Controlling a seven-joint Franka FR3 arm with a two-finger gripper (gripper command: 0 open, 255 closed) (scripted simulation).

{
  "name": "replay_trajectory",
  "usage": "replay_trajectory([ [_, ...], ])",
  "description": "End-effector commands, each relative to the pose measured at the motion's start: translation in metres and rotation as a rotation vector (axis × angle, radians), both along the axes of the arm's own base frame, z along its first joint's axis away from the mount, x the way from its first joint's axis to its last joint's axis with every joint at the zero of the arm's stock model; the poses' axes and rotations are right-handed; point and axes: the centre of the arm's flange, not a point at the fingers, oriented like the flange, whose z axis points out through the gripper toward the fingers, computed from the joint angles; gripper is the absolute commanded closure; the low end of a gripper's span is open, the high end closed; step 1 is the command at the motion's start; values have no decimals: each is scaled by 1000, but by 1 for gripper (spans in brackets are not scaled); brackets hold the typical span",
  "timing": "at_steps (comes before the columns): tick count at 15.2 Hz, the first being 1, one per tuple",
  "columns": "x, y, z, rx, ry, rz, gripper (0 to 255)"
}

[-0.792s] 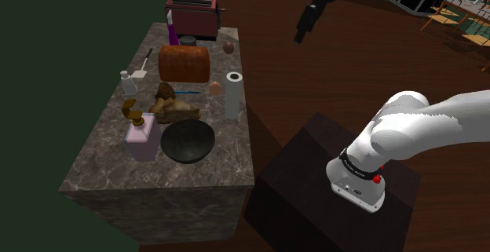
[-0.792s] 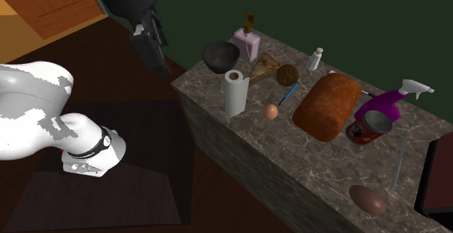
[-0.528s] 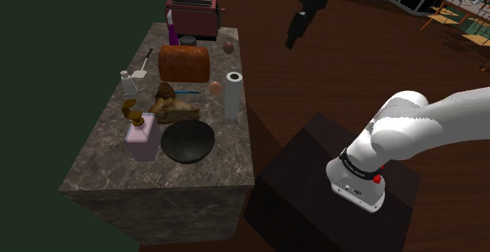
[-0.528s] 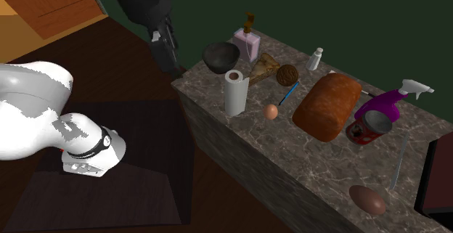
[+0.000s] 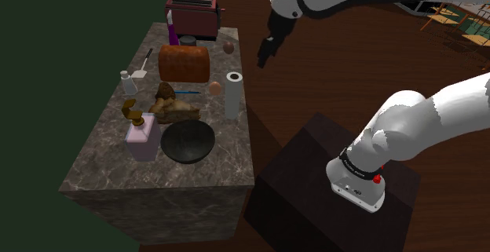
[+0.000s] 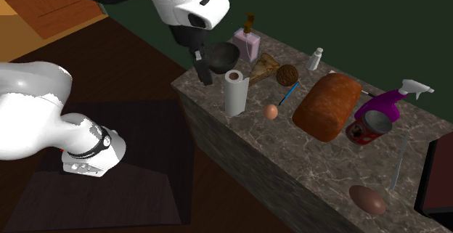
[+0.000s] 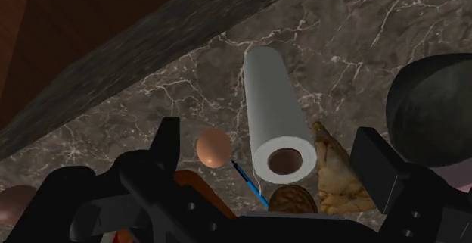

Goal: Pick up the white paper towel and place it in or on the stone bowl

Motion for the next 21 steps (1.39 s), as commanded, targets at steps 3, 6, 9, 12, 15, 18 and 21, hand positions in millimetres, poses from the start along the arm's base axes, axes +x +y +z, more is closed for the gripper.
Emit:
replay_trajectory([
  [3, 27, 22, -35, 14, -12, 8, 0],
  [6, 47, 40, -63, 24, -20, 14, 0],
  [9, 55, 46, -77, 28, -22, 16, 0],
  [12, 57, 47, -92, 28, -22, 16, 0],
  [15, 60, 49, -111, 28, -22, 16, 0],
  [18, 60, 49, -111, 28, -22, 16, 0],
  [21, 60, 49, -111, 28, -22, 16, 0],
])
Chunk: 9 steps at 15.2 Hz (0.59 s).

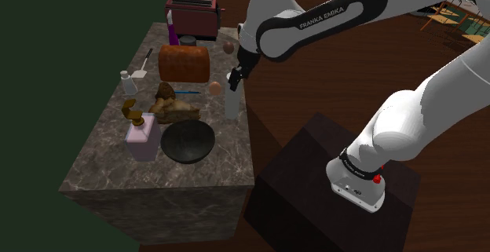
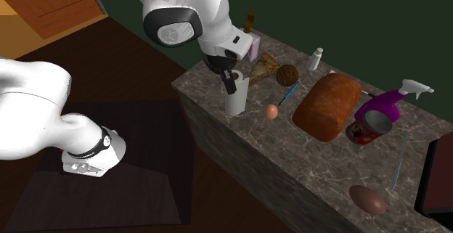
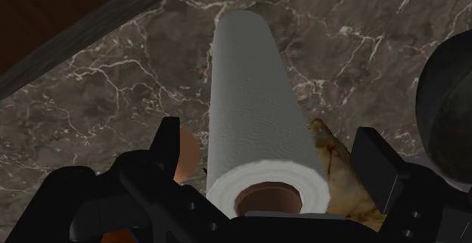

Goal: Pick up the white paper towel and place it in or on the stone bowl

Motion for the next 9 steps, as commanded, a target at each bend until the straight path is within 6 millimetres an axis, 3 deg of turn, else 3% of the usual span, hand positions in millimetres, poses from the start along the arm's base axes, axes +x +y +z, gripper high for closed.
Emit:
replay_trajectory([
  [1, 0, 0, 0, 0, 0, 0, 0],
  [2, 0, 0, 0, 0, 0, 0, 0],
  [3, 0, 0, 0, 0, 0, 0, 255],
  [9, 0, 0, 0, 0, 0, 0, 255],
])
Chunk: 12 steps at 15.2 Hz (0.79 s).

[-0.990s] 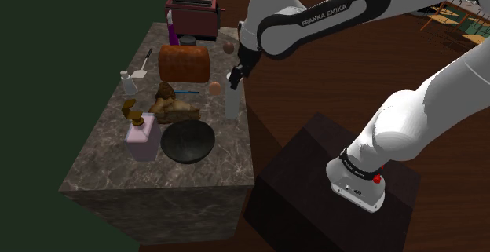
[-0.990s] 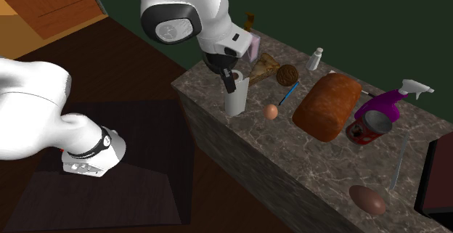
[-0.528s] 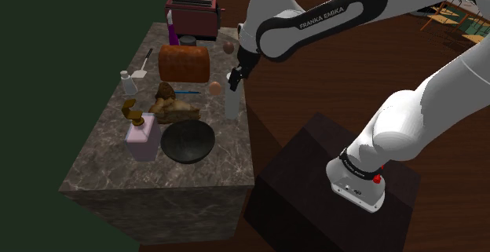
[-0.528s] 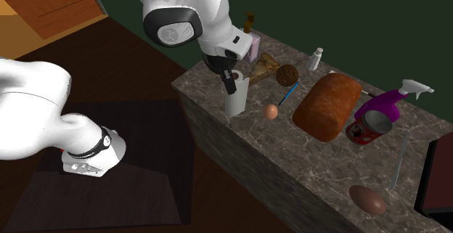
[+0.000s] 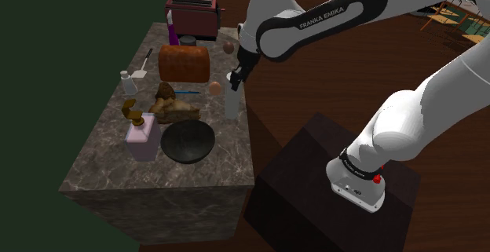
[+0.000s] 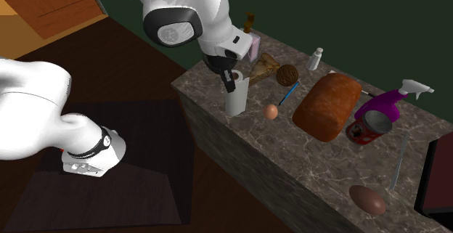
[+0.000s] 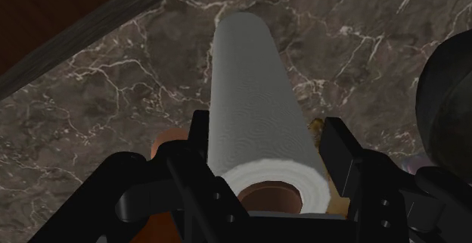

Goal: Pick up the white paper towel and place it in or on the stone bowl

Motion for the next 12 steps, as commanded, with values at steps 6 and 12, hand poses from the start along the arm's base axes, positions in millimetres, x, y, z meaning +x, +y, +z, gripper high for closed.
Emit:
replay_trajectory([
  [6, 0, 0, 16, 0, 0, 0, 255],
  [12, 0, 0, 47, 0, 0, 0, 255],
])
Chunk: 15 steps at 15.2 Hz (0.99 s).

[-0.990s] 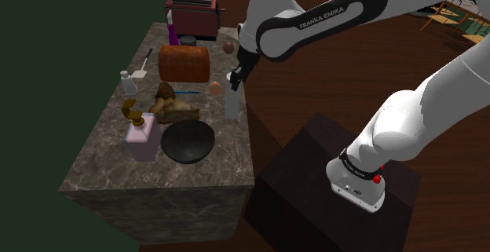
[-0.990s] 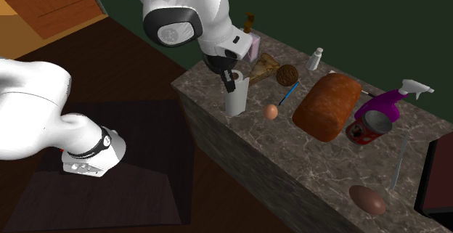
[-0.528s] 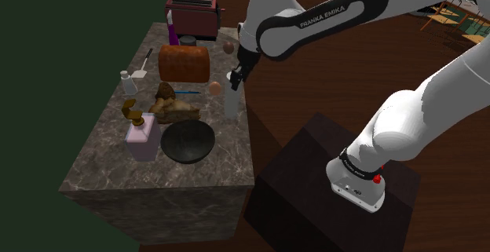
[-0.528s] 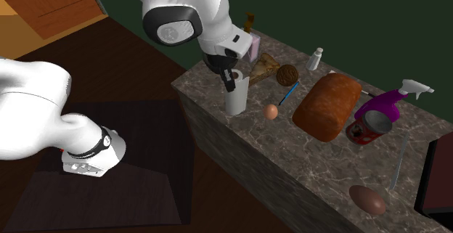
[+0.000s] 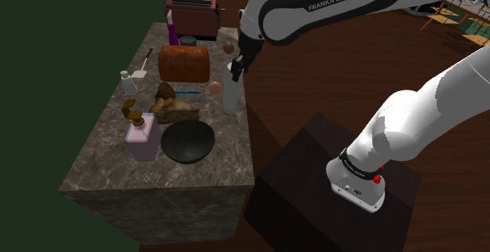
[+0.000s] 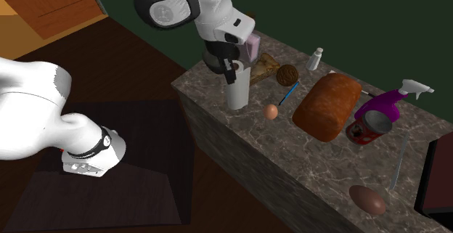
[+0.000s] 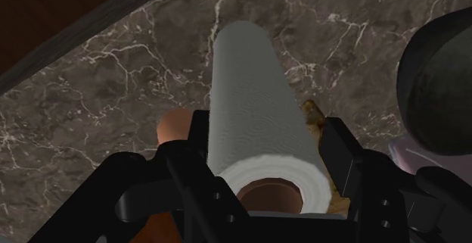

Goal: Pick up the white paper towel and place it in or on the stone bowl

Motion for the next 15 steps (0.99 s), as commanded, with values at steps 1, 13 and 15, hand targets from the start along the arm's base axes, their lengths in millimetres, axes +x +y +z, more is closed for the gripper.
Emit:
replay_trajectory([
  [1, 0, 0, 10, 0, 0, 0, 255],
  [13, 0, 0, 74, 0, 0, 0, 255],
  [15, 0, 0, 84, 0, 0, 0, 255],
])
